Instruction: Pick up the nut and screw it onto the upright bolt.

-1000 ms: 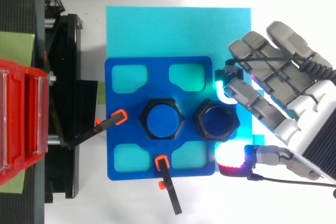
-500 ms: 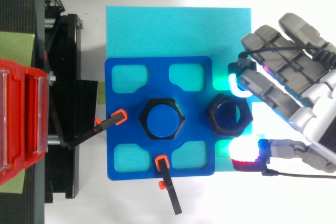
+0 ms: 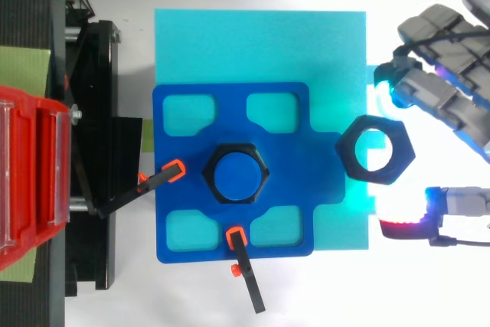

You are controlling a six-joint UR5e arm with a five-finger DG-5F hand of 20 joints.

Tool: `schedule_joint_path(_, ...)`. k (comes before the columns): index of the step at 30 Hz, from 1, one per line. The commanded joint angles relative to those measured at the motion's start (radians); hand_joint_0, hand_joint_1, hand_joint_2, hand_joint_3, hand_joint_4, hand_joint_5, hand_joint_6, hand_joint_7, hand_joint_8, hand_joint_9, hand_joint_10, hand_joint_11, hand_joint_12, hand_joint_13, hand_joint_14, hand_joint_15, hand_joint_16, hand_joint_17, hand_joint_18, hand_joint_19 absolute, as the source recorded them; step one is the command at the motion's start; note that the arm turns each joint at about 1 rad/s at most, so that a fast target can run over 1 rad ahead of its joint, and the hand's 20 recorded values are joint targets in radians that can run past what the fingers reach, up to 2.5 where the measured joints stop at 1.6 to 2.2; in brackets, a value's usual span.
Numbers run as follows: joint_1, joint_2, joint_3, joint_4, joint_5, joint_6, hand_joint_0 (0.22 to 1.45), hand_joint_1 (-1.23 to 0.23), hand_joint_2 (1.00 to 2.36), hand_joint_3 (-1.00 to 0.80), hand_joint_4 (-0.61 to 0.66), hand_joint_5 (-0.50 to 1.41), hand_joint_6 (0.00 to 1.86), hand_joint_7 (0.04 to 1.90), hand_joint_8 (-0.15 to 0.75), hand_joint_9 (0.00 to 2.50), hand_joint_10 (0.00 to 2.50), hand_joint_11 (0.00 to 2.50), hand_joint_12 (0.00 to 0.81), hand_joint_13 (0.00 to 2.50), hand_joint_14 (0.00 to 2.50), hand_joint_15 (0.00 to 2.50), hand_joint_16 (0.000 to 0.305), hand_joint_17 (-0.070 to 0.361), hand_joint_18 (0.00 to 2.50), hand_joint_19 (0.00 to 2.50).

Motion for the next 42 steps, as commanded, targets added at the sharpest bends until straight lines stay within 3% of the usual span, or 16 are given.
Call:
schedule_joint_path(1,-0.026,0.004,0.038,-0.003,-0.081,-0.003,0.54,-0.59,1.00,-0.48,0.30,-0.15,0.55,1.29,0.291,0.48,0.00,0.00,0.357,0.44,0.00,0.00,0.043,0.096,0.29,0.00)
schedule_joint_path(3,-0.033,0.004,0.052,-0.006,-0.115,-0.003,0.54,-0.59,1.00,-0.48,0.30,-0.15,0.55,1.30,0.291,0.48,0.00,0.00,0.357,0.44,0.00,0.00,0.043,0.096,0.29,0.00)
schedule_joint_path(5,-0.053,0.003,0.093,-0.009,-0.181,-0.016,0.54,-0.58,1.00,-0.48,0.30,-0.15,0.55,1.30,0.291,0.48,0.00,0.00,0.357,0.44,0.00,0.00,0.043,0.096,0.29,0.00)
schedule_joint_path(13,-0.083,0.004,0.143,-0.021,-0.250,-0.067,0.54,-0.58,1.00,-0.48,0.30,-0.15,0.55,1.30,0.291,0.48,0.00,0.00,0.356,0.45,0.00,0.00,0.043,0.096,0.29,0.00)
schedule_joint_path(18,-0.112,0.001,0.152,0.009,-0.352,-0.099,0.54,-0.58,1.00,-0.48,0.30,-0.15,0.55,1.30,0.292,0.48,0.00,0.00,0.357,0.45,0.00,0.00,0.043,0.096,0.29,0.00)
schedule_joint_path(20,-0.118,-0.005,0.153,0.034,-0.371,-0.105,0.54,-0.58,1.00,-0.48,0.30,-0.15,0.55,1.30,0.292,0.49,0.00,0.00,0.357,0.45,0.00,0.00,0.043,0.096,0.29,0.00)
schedule_joint_path(28,-0.142,-0.040,0.153,0.121,-0.411,-0.113,0.54,-0.58,1.00,-0.47,0.30,-0.15,0.55,1.29,0.291,0.49,0.00,0.00,0.356,0.45,0.00,0.00,0.043,0.096,0.29,0.00)
schedule_joint_path(42,-0.162,-0.100,0.158,0.213,-0.424,-0.127,0.54,-0.58,1.00,-0.47,0.30,-0.15,0.54,1.29,0.292,0.49,0.00,0.00,0.358,0.45,0.00,0.00,0.043,0.096,0.30,0.00)
